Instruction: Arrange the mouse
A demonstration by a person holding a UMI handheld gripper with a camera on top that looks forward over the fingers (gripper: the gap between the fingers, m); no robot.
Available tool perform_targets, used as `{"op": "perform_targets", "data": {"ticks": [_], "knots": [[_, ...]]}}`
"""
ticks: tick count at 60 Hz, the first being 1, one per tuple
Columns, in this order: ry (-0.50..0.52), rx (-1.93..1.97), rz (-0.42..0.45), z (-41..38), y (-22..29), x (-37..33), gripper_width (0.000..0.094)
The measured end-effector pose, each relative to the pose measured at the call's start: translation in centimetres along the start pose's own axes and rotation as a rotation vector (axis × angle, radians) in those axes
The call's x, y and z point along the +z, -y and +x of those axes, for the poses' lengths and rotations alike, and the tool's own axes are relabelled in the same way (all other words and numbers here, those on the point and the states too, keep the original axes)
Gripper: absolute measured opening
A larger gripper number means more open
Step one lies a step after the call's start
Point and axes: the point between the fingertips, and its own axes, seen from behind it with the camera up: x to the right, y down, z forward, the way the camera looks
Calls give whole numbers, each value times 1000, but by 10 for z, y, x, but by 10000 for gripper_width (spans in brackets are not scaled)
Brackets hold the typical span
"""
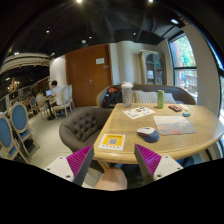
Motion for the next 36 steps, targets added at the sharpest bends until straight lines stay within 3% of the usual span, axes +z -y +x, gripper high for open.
{"op": "perform_targets", "data": {"ticks": [19, 28, 36], "knots": [[-184, -17, -53, 118, -22, 64, 830], [-194, -64, -83, 158, -22, 109, 825], [-140, -74, -128, 167, -22, 153, 797]]}}
